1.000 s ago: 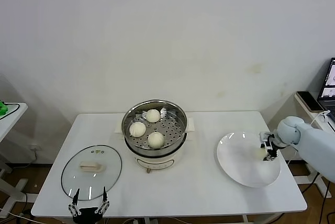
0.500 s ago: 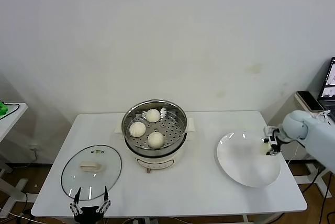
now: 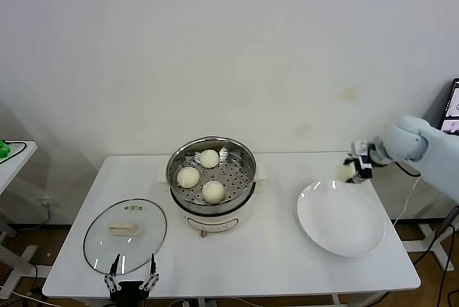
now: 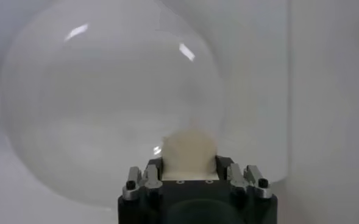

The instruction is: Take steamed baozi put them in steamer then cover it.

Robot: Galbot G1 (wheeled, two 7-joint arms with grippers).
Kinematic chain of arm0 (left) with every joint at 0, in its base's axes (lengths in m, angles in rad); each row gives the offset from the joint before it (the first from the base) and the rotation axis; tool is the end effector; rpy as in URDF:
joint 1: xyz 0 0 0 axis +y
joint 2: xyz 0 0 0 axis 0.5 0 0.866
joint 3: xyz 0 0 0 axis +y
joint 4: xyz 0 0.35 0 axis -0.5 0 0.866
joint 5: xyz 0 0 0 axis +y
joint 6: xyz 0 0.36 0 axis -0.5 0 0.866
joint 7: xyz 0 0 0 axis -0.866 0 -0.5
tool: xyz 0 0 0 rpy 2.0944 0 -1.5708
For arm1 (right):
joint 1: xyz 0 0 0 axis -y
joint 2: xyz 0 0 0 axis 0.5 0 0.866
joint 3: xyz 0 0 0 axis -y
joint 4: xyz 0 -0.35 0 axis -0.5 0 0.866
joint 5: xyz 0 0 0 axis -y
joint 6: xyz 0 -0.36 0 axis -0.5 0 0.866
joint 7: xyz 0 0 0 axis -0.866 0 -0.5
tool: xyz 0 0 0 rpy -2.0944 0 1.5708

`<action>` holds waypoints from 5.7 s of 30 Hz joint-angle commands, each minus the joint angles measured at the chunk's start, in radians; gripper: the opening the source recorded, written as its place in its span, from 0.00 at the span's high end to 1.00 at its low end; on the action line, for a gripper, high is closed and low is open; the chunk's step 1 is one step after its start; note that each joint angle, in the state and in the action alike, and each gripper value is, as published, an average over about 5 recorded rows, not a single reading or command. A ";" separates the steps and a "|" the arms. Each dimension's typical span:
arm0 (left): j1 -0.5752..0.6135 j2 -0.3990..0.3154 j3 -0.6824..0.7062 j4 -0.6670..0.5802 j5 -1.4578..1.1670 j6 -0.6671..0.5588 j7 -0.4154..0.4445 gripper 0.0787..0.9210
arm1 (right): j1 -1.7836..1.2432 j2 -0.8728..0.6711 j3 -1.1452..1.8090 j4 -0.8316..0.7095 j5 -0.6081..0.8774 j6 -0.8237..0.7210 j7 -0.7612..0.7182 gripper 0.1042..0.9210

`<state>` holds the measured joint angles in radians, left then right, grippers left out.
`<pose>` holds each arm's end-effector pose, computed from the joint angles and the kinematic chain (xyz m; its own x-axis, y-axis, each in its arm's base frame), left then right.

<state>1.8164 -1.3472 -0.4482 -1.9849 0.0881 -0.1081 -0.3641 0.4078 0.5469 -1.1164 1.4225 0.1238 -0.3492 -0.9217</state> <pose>0.0931 0.0213 -0.3763 -0.9693 -0.1681 0.1795 -0.1160 0.9561 0.2690 0.5068 -0.1597 -0.0837 -0.4137 -0.0920 0.9057 -0.9099 0.0080 -0.4148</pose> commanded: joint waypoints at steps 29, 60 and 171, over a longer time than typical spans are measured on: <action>0.019 0.034 -0.020 -0.026 -0.022 -0.013 -0.001 0.12 | 0.203 0.709 -0.211 -0.218 0.568 -0.247 0.085 0.45; 0.031 0.043 -0.032 -0.049 -0.041 -0.021 -0.001 0.12 | 0.095 0.750 -0.217 -0.310 0.402 -0.236 0.054 0.45; -0.303 0.322 -0.099 0.451 0.586 0.060 0.038 0.12 | -2.056 0.755 2.153 0.426 0.446 0.719 0.442 0.12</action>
<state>1.5495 -1.0411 -0.5504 -1.5924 0.5265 -0.0658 -0.3287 -1.5626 1.2446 0.9936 1.8448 0.5376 0.3314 -0.4290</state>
